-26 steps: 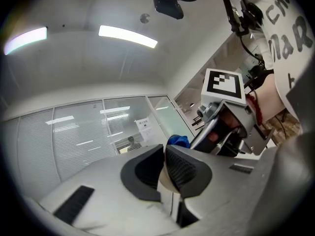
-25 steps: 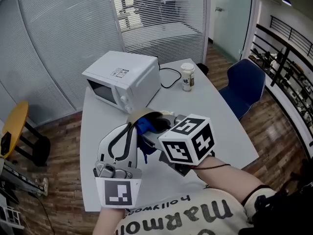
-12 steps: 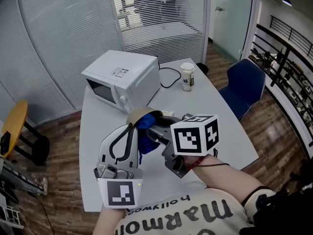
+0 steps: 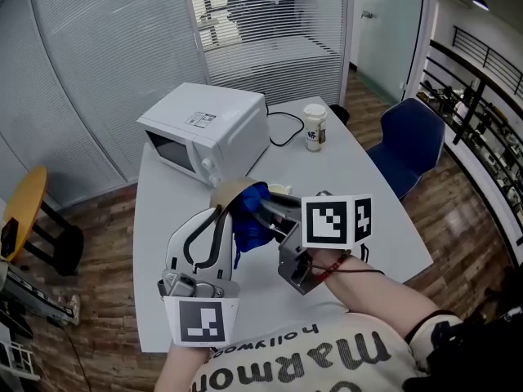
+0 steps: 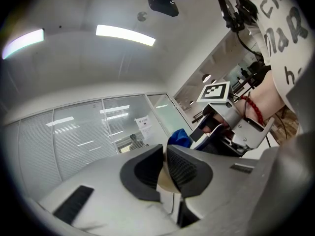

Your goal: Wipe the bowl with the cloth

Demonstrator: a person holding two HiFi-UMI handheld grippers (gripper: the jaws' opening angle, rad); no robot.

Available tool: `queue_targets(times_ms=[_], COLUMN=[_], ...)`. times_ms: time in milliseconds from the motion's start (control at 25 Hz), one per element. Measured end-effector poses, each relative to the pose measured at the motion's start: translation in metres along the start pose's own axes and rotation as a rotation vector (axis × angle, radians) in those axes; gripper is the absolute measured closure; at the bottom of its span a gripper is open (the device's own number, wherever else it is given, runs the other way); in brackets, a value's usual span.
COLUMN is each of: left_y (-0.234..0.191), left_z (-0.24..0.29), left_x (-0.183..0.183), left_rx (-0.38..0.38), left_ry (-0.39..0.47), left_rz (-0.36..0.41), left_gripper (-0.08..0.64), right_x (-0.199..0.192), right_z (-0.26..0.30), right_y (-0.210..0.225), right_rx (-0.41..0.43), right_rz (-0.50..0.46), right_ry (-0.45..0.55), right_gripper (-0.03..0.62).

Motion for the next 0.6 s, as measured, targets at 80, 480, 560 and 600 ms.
queue_targets(times_ms=[80,480,560,600], left_y=[-0.002,-0.016,-0.015,-0.014], left_z=[-0.001,0.0,0.001,0.001], left_x=[0.0,-0.004,-0.003,-0.003], left_rx=[0.011,0.049,0.045,0.045], left_ry=[-0.001,-0.015,-0.005,0.001], left_rz=[-0.003,-0.01,-0.009,-0.01], left_gripper=[0.532,0.548,0.552,0.554], right_x=[-0.001,-0.004,-0.009,-0.011], right_z=[-0.001,0.002,0.006,0.009], right_y=[0.002,-0.022,-0.033,-0.036], right_rx=[-0.006,0.095,0.127,0.132], right_rz=[0.02,-0.138,-0.215,-0.241], right_ry=[0.006,-0.083,-0.125,-0.14], right_gripper=[0.494,0.494,0.494,0.494])
Point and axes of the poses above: the fingertips, and each gripper's own axes: z forward along the fingers, y to its right, x out of its top, the point moved 8 cm from there along -z, backward along the fingers, and after that the axes turned 10 degrees about y, right-handed, at the moved point
